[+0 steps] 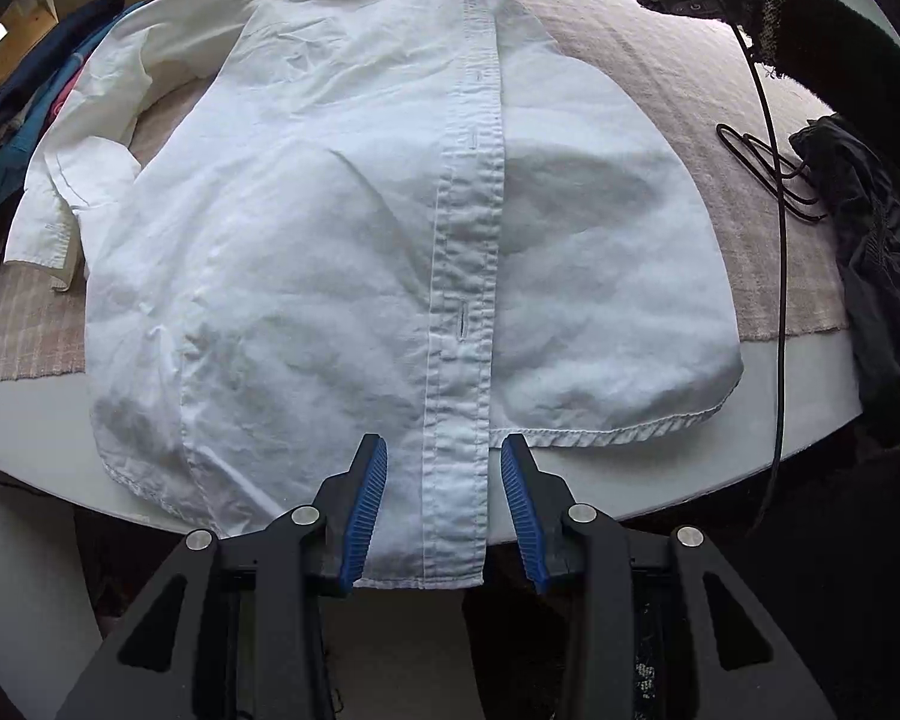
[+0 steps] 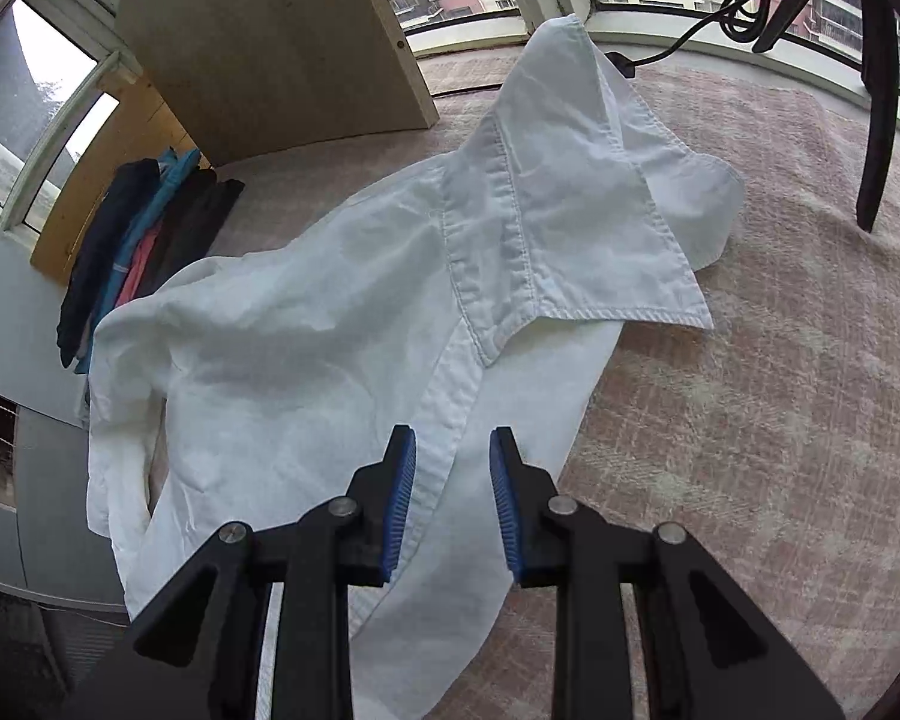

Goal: Fold clothes

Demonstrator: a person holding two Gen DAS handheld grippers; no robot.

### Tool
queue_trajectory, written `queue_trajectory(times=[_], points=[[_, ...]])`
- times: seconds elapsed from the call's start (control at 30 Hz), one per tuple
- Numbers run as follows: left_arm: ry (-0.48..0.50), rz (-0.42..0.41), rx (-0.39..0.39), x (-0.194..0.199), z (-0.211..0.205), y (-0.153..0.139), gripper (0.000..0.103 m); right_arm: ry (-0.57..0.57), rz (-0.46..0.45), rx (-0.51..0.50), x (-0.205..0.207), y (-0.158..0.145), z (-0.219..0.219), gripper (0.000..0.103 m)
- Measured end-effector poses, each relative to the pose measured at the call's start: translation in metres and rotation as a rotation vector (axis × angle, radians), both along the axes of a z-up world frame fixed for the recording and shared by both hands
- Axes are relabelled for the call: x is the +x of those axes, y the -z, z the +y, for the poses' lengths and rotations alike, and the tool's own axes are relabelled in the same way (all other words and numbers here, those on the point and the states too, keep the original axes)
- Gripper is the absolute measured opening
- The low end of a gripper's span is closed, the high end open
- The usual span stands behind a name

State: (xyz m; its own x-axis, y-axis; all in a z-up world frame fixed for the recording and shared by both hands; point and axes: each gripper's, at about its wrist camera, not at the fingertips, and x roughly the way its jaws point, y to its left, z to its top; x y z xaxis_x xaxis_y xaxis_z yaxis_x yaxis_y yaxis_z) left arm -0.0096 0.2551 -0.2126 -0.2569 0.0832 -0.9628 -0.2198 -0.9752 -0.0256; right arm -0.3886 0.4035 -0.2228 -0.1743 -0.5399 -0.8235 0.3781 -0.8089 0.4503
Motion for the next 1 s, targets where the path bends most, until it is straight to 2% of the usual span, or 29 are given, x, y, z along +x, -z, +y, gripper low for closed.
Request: queue_trajectory(times=[0.17, 0.23, 0.3, 0.37, 0.4, 0.43, 0.5, 0.63, 0.77, 0.9, 1.0], points=[[-0.027, -0.013, 0.02, -0.003, -0.001, 0.006, 0.041, -0.069, -0.006, 0.058, -0.003, 0.012, -0.014, 0.028], [-0.022, -0.012, 0.019, -0.004, 0.002, 0.006, 0.047, -0.07, -0.009, 0.046, -0.003, 0.014, -0.015, 0.033], [-0.016, -0.01, 0.019, -0.005, 0.004, 0.006, 0.048, -0.068, 0.008, 0.035, 0.001, 0.014, -0.017, 0.034], [-0.02, -0.006, 0.005, -0.006, 0.005, 0.007, 0.044, -0.083, 0.039, 0.034, 0.008, 0.013, -0.02, 0.03], [-0.027, -0.004, 0.004, -0.006, 0.003, 0.006, 0.033, -0.092, 0.054, 0.033, 0.011, 0.013, -0.021, 0.025], [-0.036, -0.004, 0.008, -0.006, 0.001, 0.006, 0.02, -0.104, 0.051, 0.018, 0.013, 0.014, -0.022, 0.01], [-0.066, -0.006, 0.045, -0.007, -0.008, 0.004, 0.007, -0.099, 0.053, -0.002, 0.014, 0.012, -0.021, 0.007], [-0.115, -0.001, 0.117, -0.006, -0.024, -0.007, 0.005, -0.059, 0.053, -0.068, 0.014, 0.0, -0.011, 0.005], [-0.107, 0.039, 0.166, 0.002, -0.03, -0.031, 0.005, -0.052, 0.079, -0.127, 0.014, -0.024, -0.007, 0.004], [-0.093, 0.052, 0.17, 0.005, -0.036, -0.05, 0.005, -0.06, 0.114, -0.178, 0.014, -0.051, -0.009, 0.004], [-0.069, 0.055, 0.155, 0.006, -0.041, -0.055, 0.005, -0.08, 0.144, -0.166, 0.013, -0.064, -0.017, 0.004]])
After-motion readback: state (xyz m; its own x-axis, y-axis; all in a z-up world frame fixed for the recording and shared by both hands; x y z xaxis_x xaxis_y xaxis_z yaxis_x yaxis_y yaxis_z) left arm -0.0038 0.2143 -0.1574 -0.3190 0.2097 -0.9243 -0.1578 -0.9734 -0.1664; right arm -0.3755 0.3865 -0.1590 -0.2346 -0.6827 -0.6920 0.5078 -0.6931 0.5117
